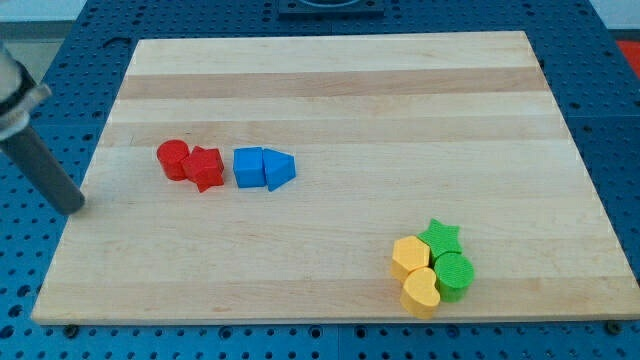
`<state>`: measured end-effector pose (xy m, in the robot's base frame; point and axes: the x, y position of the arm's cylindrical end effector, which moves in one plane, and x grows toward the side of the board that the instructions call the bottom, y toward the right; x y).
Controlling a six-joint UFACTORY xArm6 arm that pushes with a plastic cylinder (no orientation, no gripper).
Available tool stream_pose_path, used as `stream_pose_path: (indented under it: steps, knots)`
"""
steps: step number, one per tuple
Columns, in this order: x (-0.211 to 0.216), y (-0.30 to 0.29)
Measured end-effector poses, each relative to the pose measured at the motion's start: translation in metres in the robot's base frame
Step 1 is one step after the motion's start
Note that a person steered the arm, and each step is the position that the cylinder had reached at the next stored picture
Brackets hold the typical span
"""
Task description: Slightly push the red circle left to the red star
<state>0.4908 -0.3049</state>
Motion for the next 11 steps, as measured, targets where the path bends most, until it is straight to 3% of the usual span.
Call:
stream_pose_path:
  steps: [2,3,5,11]
  knots:
    - [-0.098,0.040]
    - [-0.116,0.090]
    - [-0.091,0.132]
    - [-0.075,0.115]
